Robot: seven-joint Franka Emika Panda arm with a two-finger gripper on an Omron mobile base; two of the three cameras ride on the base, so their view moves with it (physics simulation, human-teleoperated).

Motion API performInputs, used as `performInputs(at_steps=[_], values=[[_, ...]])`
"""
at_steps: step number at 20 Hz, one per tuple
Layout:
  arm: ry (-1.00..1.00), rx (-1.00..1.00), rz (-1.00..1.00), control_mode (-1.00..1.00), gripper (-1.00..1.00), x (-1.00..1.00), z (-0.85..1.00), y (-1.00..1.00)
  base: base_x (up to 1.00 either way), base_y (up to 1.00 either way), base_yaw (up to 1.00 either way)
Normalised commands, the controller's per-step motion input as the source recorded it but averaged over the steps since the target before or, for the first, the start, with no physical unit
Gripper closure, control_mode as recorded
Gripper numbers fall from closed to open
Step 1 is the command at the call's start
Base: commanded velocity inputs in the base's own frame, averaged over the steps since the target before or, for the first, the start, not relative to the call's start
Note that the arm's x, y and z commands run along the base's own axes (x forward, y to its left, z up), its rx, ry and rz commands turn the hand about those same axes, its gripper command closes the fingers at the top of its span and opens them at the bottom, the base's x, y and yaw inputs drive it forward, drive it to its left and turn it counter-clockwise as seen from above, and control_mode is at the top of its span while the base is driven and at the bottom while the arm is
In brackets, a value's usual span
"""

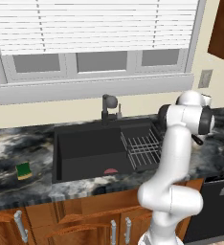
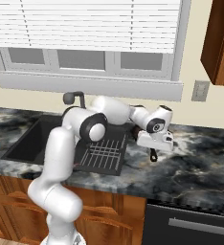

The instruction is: Pick the pan and sponge and place them into the sink. Then turn on the water.

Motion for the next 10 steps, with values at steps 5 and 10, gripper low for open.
performInputs(at_steps=[5,10], values=[[-0.09,-0.04,0.07,-1.00,1.00,-0.16,0.04,0.61,0.00,0.00,0.00],[-0.15,-0.07,0.09,-1.00,1.00,-0.32,0.13,0.52,0.00,0.00,0.00]])
